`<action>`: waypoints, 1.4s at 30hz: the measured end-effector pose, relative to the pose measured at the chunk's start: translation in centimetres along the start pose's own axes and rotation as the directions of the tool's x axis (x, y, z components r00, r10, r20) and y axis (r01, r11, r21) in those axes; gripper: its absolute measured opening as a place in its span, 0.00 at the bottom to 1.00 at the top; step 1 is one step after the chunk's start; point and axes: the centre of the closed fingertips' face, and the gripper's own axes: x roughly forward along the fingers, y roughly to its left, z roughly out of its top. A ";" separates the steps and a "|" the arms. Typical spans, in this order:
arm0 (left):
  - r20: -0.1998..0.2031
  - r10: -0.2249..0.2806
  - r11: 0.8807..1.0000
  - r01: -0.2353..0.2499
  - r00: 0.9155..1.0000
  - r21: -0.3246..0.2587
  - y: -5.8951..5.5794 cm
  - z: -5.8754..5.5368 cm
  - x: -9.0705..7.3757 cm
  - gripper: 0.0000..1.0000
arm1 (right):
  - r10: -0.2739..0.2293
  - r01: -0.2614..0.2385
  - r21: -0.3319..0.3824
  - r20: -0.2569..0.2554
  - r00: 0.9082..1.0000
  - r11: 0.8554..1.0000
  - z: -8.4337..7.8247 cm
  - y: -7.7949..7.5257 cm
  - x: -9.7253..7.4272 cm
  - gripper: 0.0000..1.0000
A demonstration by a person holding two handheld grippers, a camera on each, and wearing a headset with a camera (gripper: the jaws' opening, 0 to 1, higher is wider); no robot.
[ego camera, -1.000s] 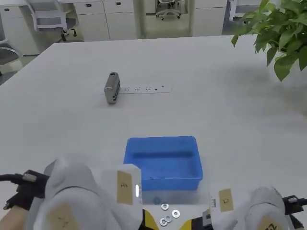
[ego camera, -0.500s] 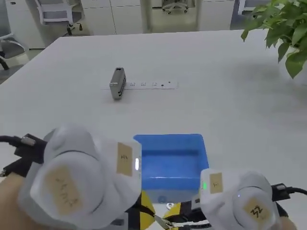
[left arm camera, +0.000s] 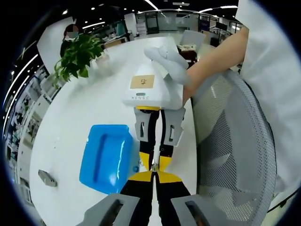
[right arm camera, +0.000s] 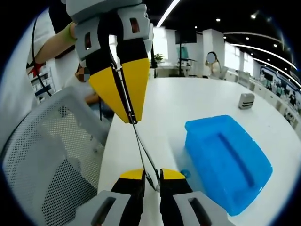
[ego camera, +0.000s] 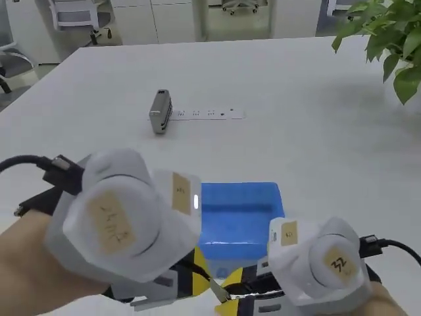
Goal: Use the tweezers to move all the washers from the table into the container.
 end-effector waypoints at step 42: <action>0.248 0.216 0.888 -0.084 0.944 -0.452 -0.1 -1.1 -0.1 0.39 | -0.009 -0.007 0.162 0.098 0.995 0.987 1.0 -0.6 -1.5 0.03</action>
